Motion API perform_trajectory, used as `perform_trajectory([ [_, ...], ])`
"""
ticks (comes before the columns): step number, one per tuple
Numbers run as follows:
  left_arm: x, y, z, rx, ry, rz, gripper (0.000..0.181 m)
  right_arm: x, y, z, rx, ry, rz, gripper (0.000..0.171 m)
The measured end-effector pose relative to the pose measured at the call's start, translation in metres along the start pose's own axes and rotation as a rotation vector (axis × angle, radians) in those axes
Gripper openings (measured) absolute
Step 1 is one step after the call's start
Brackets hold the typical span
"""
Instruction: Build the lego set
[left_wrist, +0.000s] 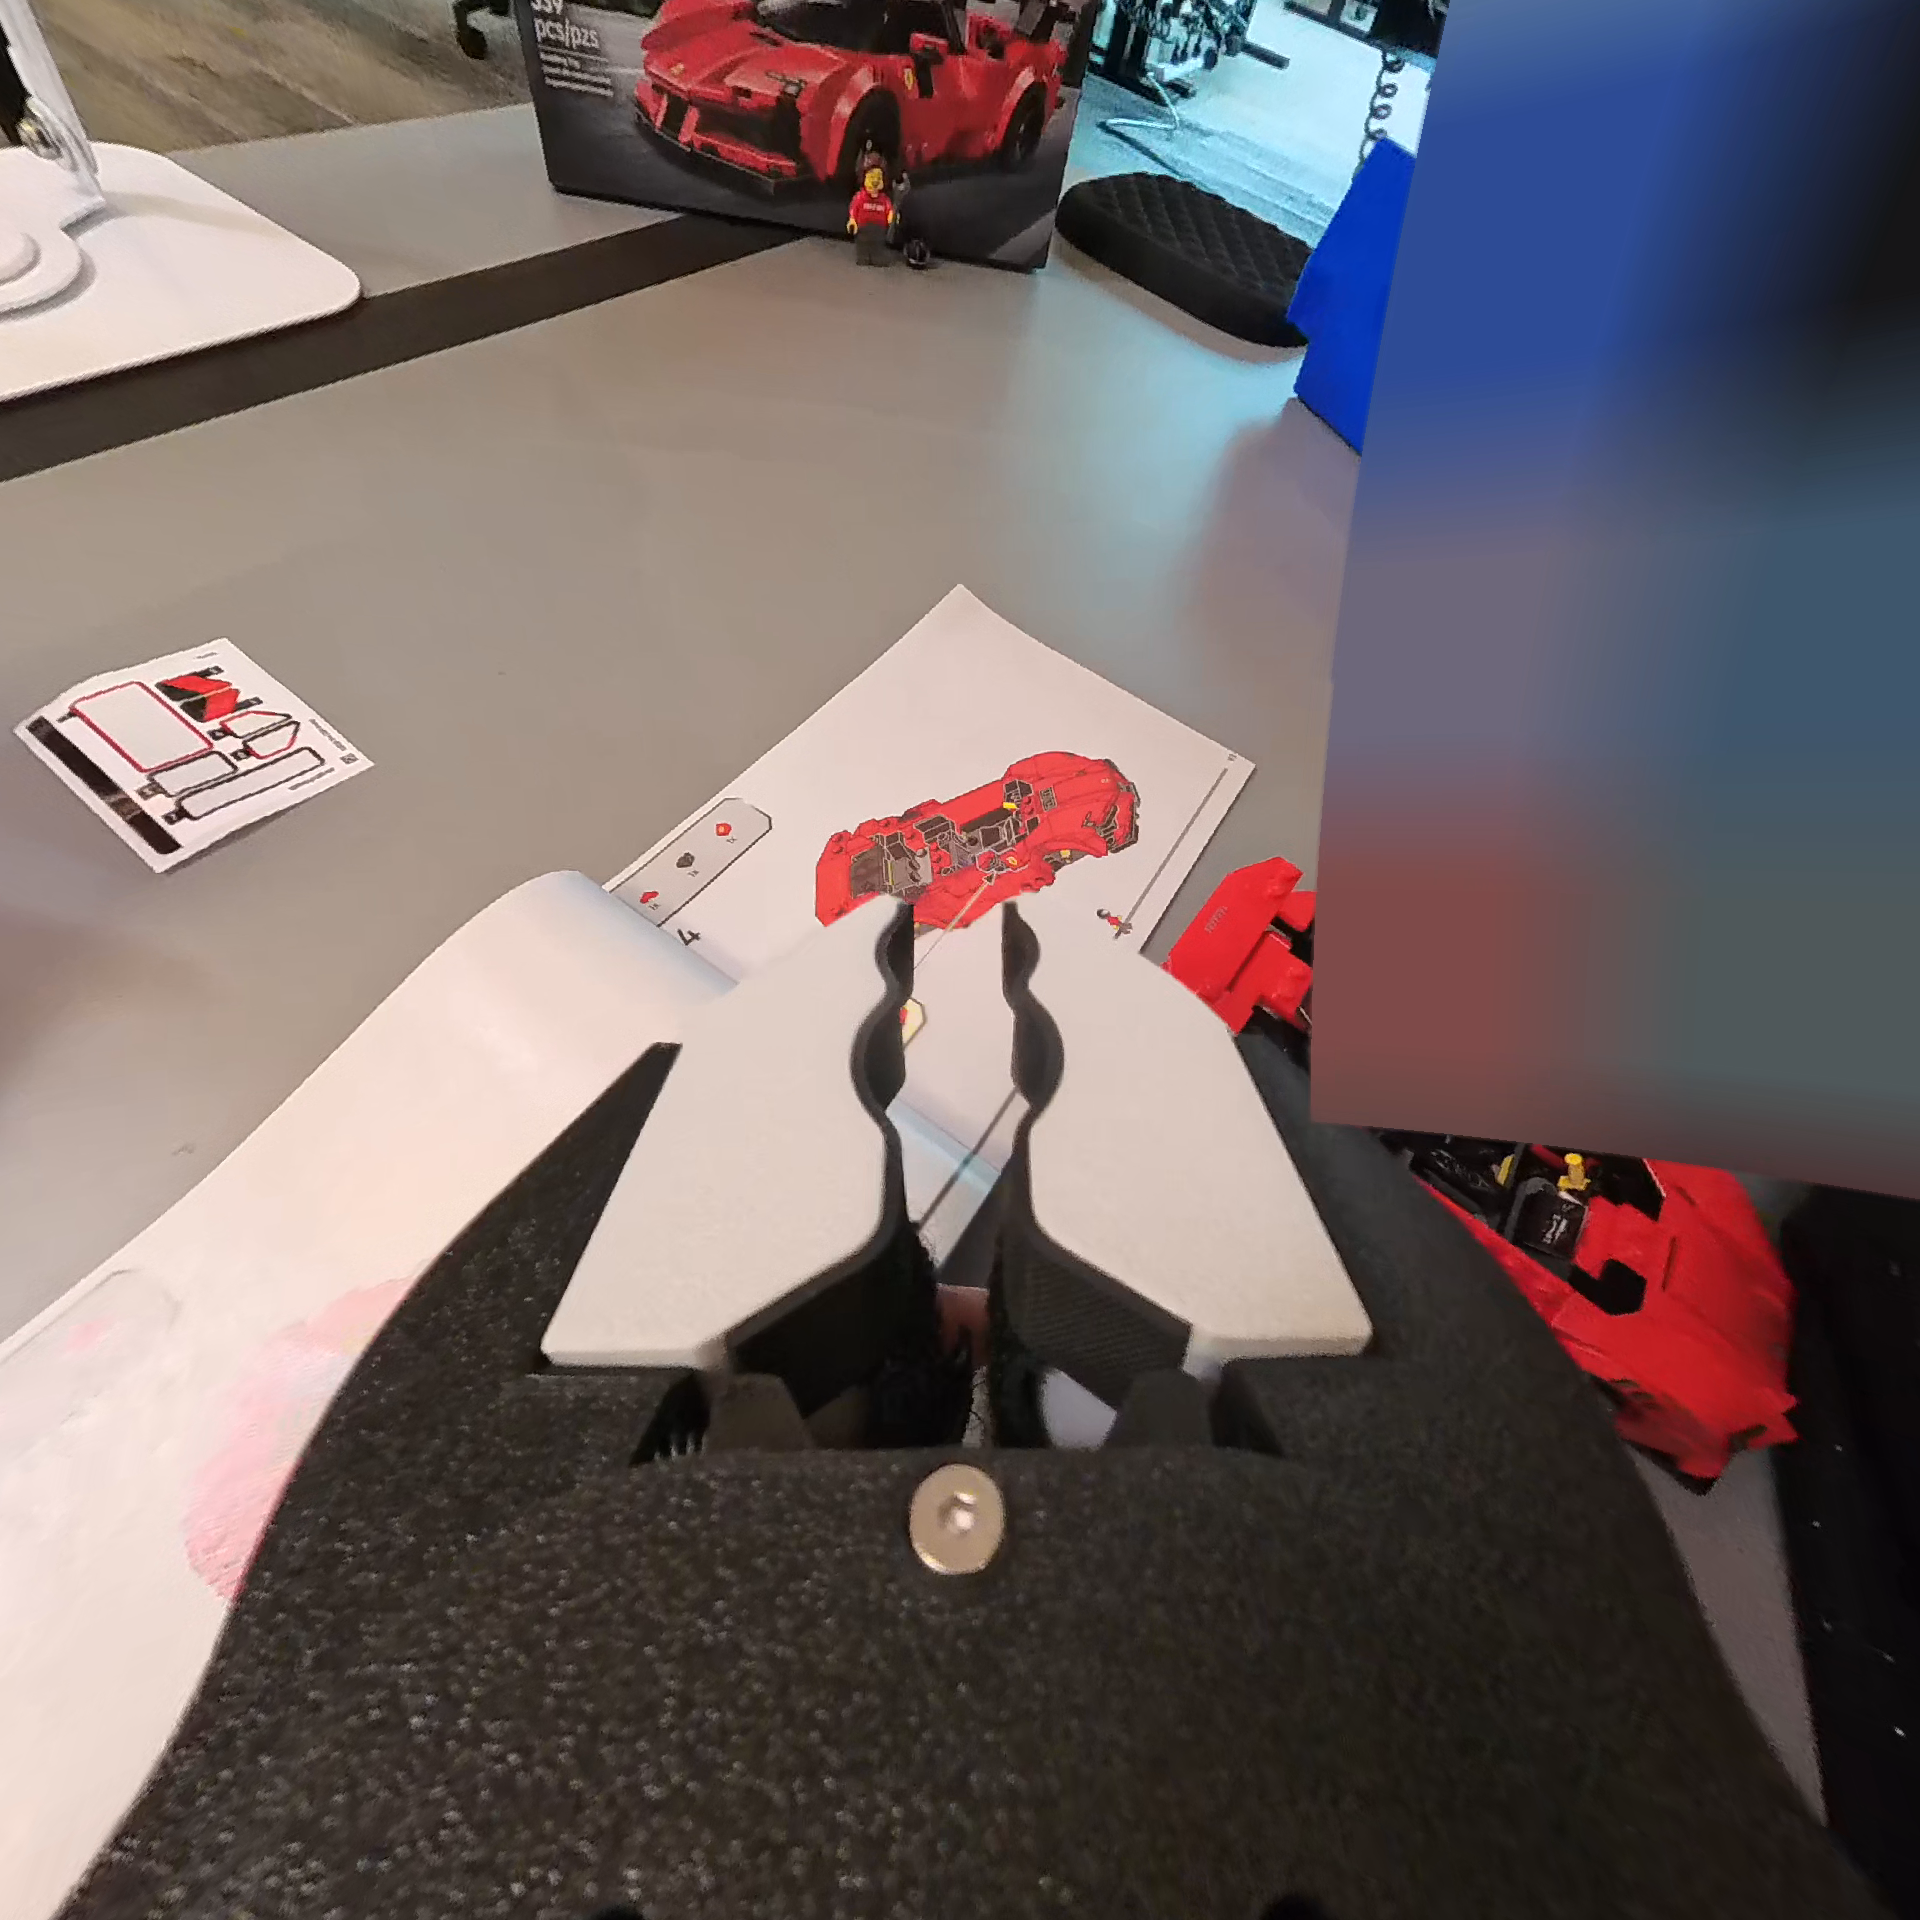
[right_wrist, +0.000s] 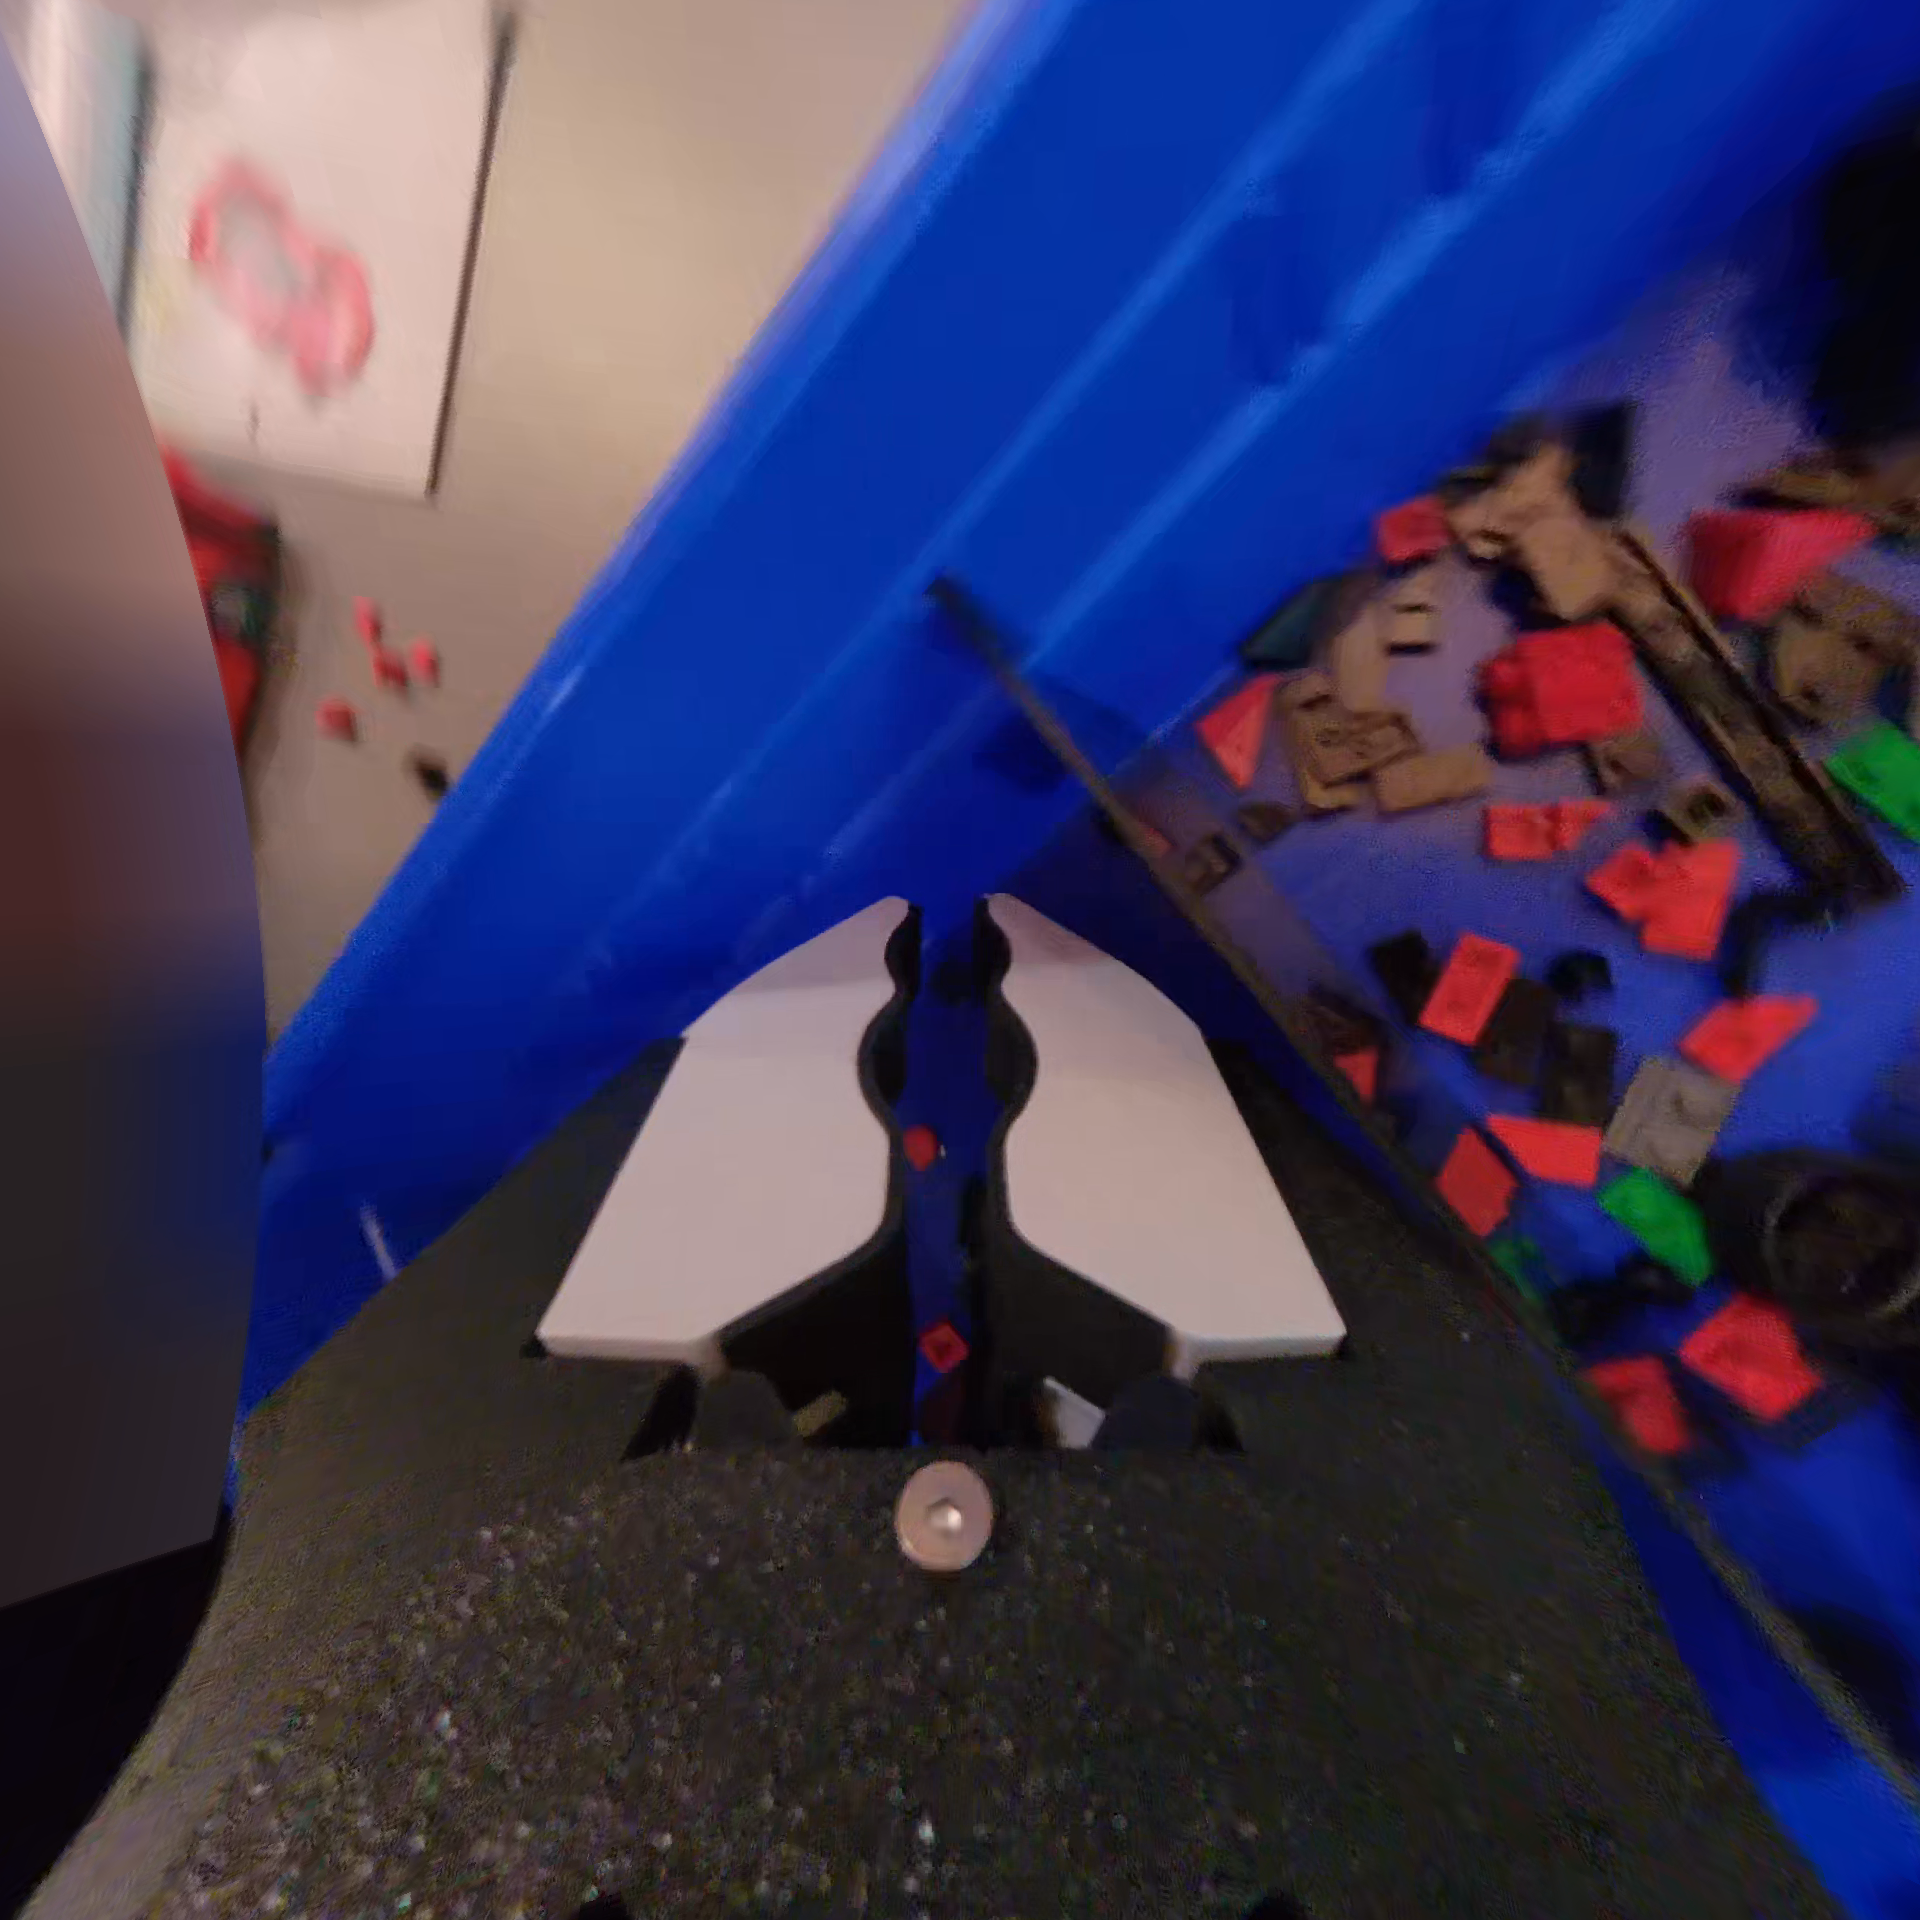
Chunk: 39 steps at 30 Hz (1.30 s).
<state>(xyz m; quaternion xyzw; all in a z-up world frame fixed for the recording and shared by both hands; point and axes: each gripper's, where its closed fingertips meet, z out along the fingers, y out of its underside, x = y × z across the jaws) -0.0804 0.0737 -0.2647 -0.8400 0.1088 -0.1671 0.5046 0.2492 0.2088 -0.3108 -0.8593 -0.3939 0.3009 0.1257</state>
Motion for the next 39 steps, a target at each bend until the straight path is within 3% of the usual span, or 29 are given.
perform_trajectory([
  [2, 0.001, -0.003, -0.003, 0.003, -0.006, 0.029, 0.016, -0.005, 0.009, -0.004, -0.087, -0.033, -0.172, 0.001],
  [4, -0.001, -0.007, -0.007, -0.019, -0.029, 0.07, 0.016, -0.021, 0.009, -0.018, -0.091, -0.119, -0.321, 0.001],
  [7, 0.001, -0.02, -0.009, -0.046, -0.037, 0.157, 0.016, -0.024, 0.004, -0.05, -0.094, -0.087, -0.541, 0.003],
  [11, 0.017, -0.044, -0.009, -0.067, -0.022, 0.282, 0.02, 0.028, -0.009, -0.104, -0.078, 0.265, -0.827, 0.052],
  [12, 0.024, -0.05, -0.006, -0.081, -0.011, 0.325, 0.022, 0.042, -0.011, -0.113, -0.074, 0.323, -0.862, 0.057],
  [17, 0.077, -0.081, 0.025, -0.137, 0.134, 0.476, 0.035, 0.072, 0.001, -0.096, -0.094, 0.296, -0.868, 0.056],
  [19, 0.11, -0.091, 0.041, -0.167, 0.202, 0.544, 0.038, 0.084, 0.005, -0.084, -0.187, 0.377, -0.928, 0.045],
  [20, 0.128, -0.094, 0.048, -0.18, 0.23, 0.575, 0.04, 0.092, 0.006, -0.083, -0.243, 0.446, -0.964, 0.032],
  [22, 0.163, -0.098, 0.062, -0.2, 0.286, 0.623, 0.042, 0.085, 0.012, -0.076, -0.303, 0.436, -0.918, 0.009],
  [26, 0.232, -0.096, 0.085, -0.185, 0.403, 0.655, 0.04, 0.071, 0.008, -0.066, -0.254, 0.491, -0.609, 0.007],
  [30, 0.263, -0.098, 0.118, -0.156, 0.381, 0.654, 0.031, 0.043, 0.009, -0.052, -0.255, 0.568, -0.356, 0.008],
  [33, 0.262, -0.098, 0.134, -0.186, 0.315, 0.709, 0.023, 0.014, 0.002, -0.049, -0.195, 0.545, -0.409, 0.021],
  [36, 0.241, -0.093, 0.158, -0.288, 0.225, 0.767, 0.014, 0.002, -0.015, -0.079, -0.038, 0.588, -0.426, 0.031],
  [39, 0.227, -0.091, 0.176, -0.353, 0.164, 0.836, 0.0, -0.008, -0.033, -0.106, 0.219, 0.519, -0.387, 0.018],
])
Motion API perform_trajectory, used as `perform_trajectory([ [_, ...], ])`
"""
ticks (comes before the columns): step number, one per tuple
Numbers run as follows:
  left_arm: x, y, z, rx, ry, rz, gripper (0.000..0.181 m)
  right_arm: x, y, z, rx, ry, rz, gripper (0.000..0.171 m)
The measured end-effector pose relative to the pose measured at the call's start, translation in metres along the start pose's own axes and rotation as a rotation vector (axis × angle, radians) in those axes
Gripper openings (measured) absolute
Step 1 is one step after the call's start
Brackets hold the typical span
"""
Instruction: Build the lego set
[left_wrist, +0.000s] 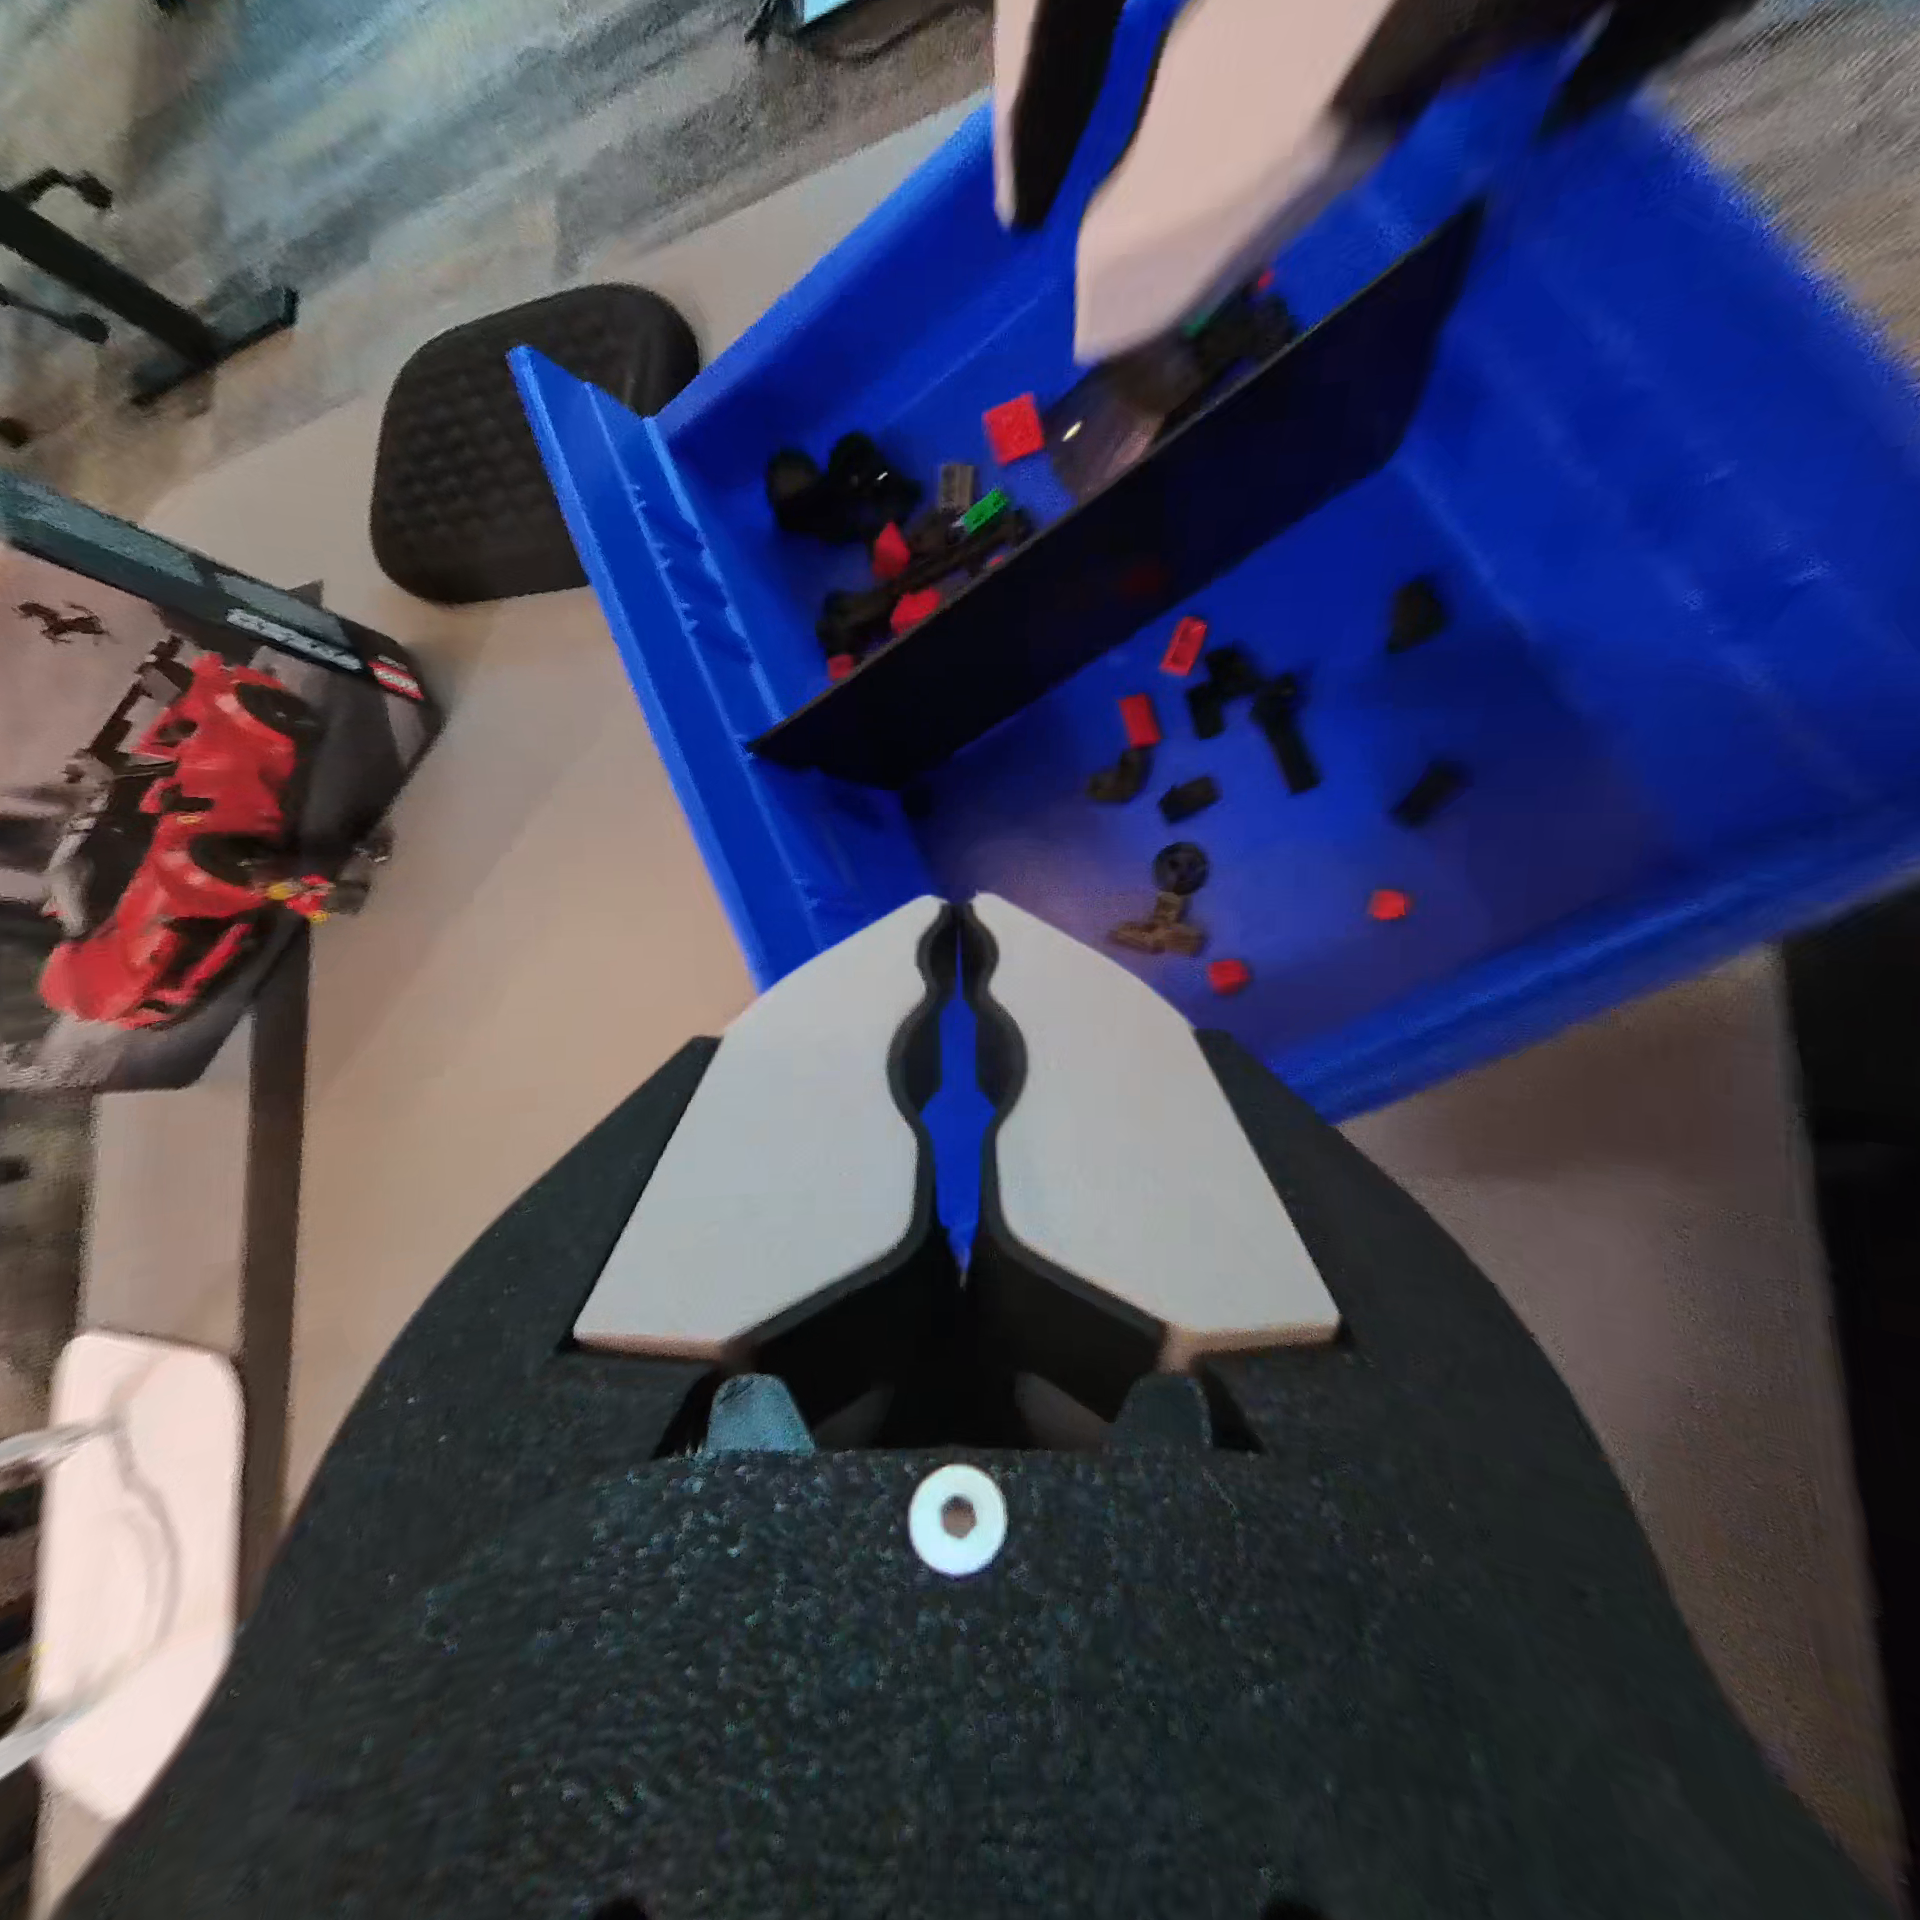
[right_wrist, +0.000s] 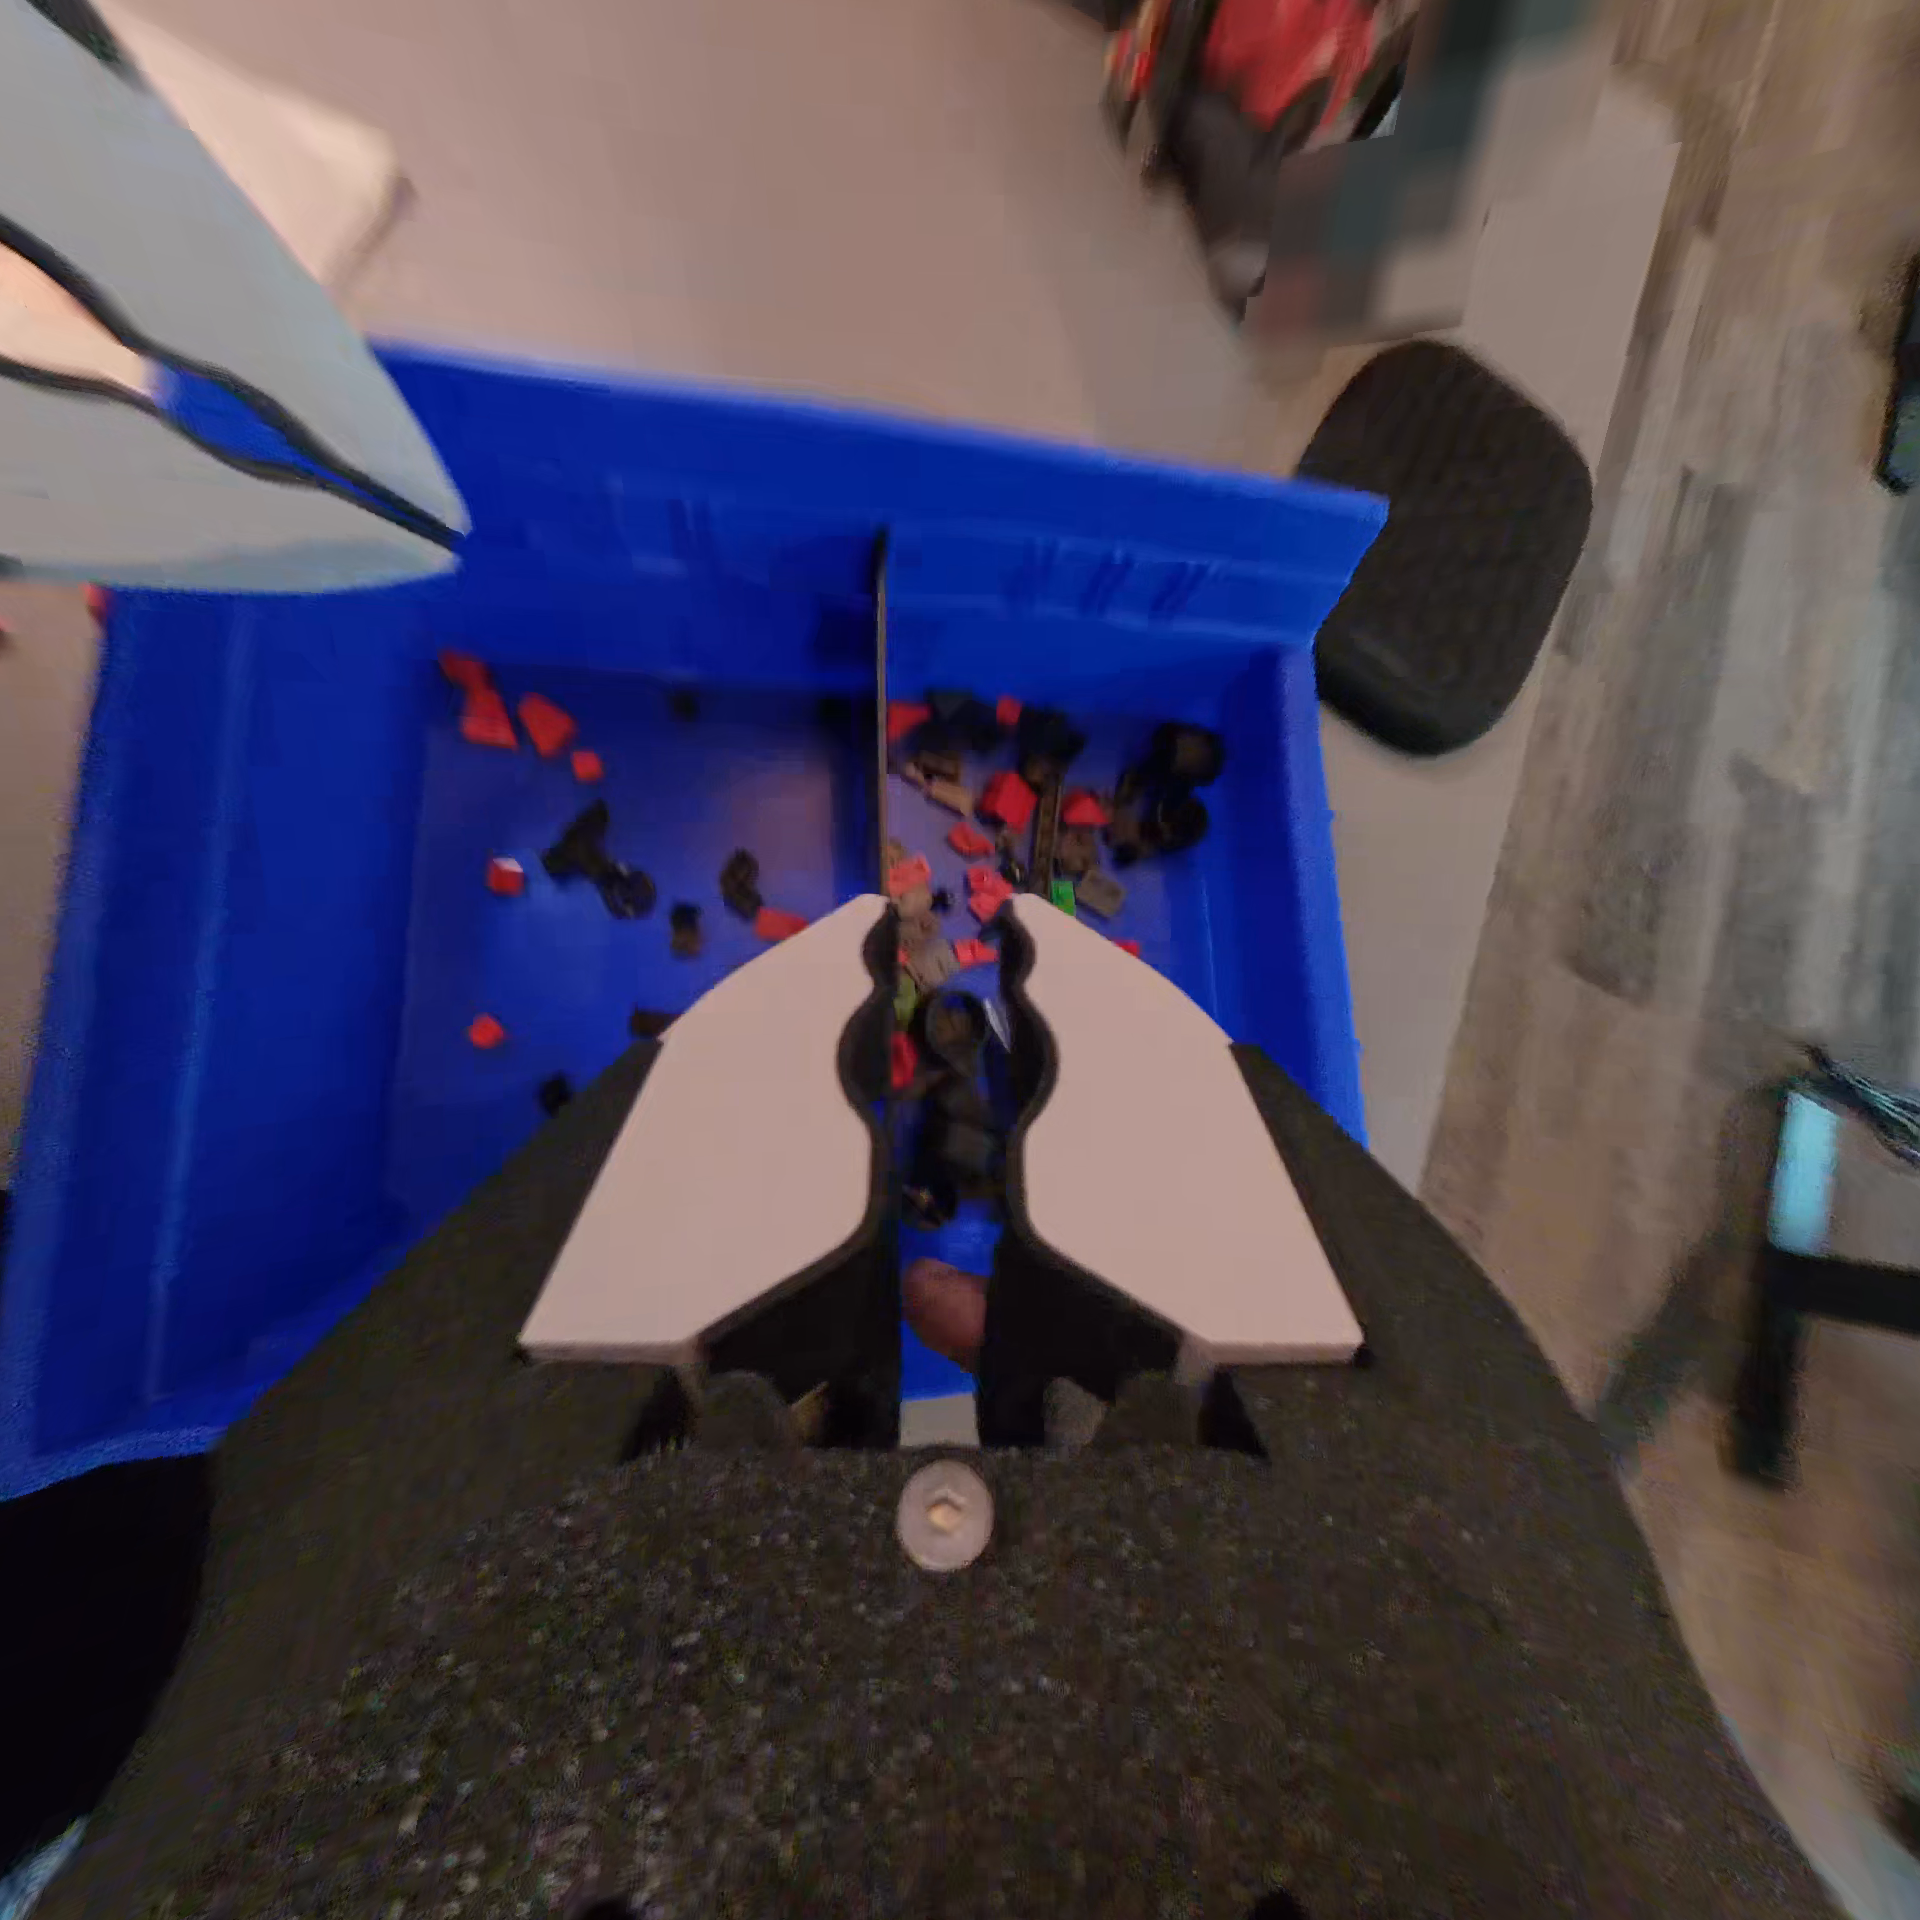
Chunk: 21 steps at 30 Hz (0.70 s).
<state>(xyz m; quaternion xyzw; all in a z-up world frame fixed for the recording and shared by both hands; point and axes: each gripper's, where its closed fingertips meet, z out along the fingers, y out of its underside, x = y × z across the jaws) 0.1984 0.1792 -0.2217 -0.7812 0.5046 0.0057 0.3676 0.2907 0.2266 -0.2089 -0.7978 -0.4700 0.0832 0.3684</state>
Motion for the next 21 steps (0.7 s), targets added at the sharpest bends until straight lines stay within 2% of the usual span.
perform_trajectory([
  [3, -0.032, 0.009, 0.002, -0.057, -0.254, 0.067, 0.005, -0.002, 0.006, 0.006, 0.088, -0.091, 0.014, 0.021],
  [5, -0.039, 0.014, -0.006, -0.038, -0.345, 0.065, 0.023, -0.008, 0.014, 0.014, 0.037, -0.127, -0.074, 0.032],
  [8, -0.027, 0.029, -0.012, -0.003, -0.249, -0.106, 0.038, -0.011, 0.018, 0.027, -0.128, -0.106, -0.235, 0.056],
  [10, -0.024, 0.037, -0.017, 0.026, -0.187, -0.228, 0.043, -0.024, 0.013, 0.04, -0.207, -0.18, -0.284, 0.058],
  [13, -0.033, 0.05, -0.025, 0.042, -0.156, -0.308, 0.046, -0.027, 0.016, 0.065, -0.345, -0.195, -0.346, 0.053],
  [15, -0.027, 0.05, -0.021, 0.071, -0.022, -0.379, 0.044, -0.026, 0.023, 0.077, -0.422, -0.196, -0.386, 0.048],
  [18, -0.015, 0.049, -0.005, 0.095, 0.172, -0.448, 0.041, -0.033, 0.024, 0.085, -0.438, -0.221, -0.364, 0.035],
  [20, -0.013, 0.054, 0.008, 0.068, 0.221, -0.453, 0.033, -0.026, 0.025, 0.088, -0.445, -0.166, -0.367, 0.018],
  [21, -0.014, 0.059, 0.015, 0.038, 0.228, -0.439, 0.023, -0.022, 0.024, 0.089, -0.442, -0.141, -0.369, 0.011],
])
